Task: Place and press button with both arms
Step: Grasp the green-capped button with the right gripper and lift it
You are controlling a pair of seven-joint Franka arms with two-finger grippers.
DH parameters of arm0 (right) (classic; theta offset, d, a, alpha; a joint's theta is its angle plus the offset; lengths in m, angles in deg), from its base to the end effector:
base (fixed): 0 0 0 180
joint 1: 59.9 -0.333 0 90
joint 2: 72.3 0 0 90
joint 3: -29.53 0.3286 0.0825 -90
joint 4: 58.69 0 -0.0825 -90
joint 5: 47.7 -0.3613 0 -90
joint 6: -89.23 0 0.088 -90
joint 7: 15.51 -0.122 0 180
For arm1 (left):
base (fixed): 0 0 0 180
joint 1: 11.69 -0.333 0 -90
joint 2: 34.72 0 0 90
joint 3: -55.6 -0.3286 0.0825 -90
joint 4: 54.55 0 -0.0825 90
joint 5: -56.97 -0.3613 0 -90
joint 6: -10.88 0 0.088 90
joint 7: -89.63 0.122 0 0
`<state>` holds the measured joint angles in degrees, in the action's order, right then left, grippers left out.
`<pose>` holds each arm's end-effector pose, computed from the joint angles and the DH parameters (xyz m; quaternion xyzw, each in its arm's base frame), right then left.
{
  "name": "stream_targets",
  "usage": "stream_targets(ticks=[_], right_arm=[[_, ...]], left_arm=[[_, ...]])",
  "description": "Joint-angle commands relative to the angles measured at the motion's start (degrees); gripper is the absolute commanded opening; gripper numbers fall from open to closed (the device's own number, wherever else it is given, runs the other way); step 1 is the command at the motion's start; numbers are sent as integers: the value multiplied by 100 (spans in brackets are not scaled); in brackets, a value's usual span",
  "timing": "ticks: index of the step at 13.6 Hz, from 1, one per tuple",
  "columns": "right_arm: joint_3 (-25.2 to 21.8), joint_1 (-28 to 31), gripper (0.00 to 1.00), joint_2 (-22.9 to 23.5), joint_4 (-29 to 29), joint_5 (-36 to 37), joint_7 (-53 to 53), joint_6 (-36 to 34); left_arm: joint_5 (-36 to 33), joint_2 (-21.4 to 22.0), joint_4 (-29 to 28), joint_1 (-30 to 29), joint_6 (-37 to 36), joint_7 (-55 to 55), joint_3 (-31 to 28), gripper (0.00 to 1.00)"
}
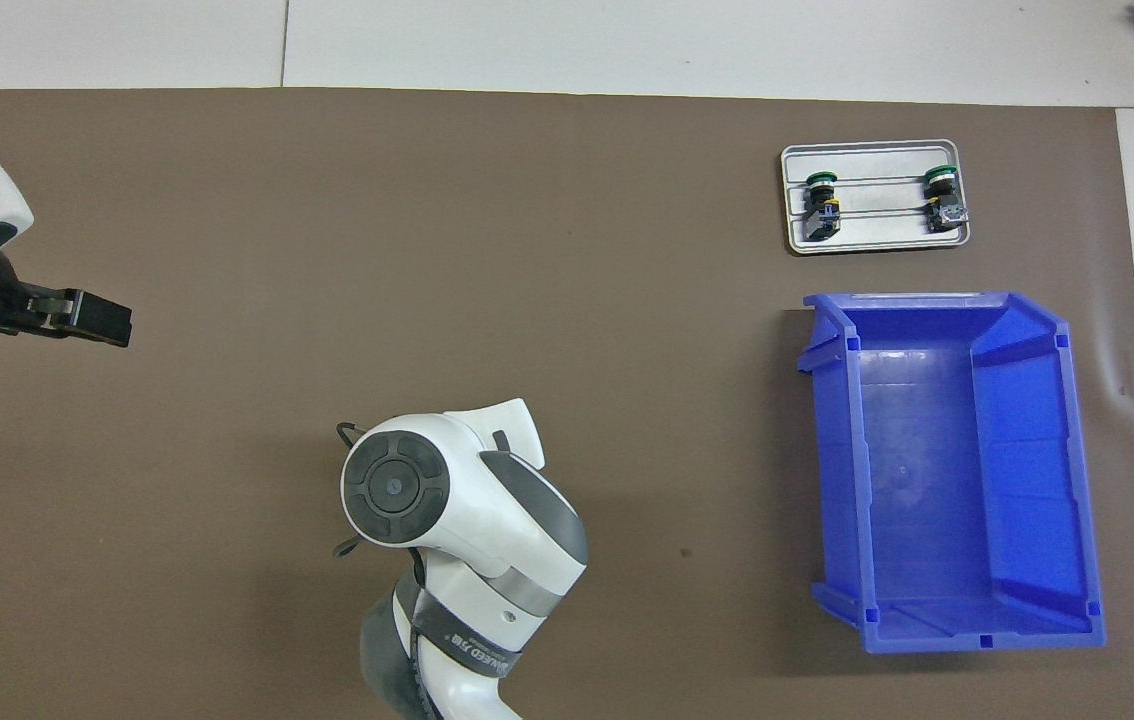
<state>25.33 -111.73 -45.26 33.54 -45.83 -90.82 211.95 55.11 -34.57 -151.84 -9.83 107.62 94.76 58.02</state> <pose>0.4504 0.5008 0.3678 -0.9731 0.2264 -0.0414 0.0123 0.5363 -0.0366 0.5762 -0.9963 0.0840 0.0036 0.0161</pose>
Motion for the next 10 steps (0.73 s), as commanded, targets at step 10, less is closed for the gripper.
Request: stream_targets(ticks=[10], right_arm=[[-29,-161,48,390,-197,85,-143,411]], left_arm=[[63,-173,624,-169,-7,-55,56,100]])
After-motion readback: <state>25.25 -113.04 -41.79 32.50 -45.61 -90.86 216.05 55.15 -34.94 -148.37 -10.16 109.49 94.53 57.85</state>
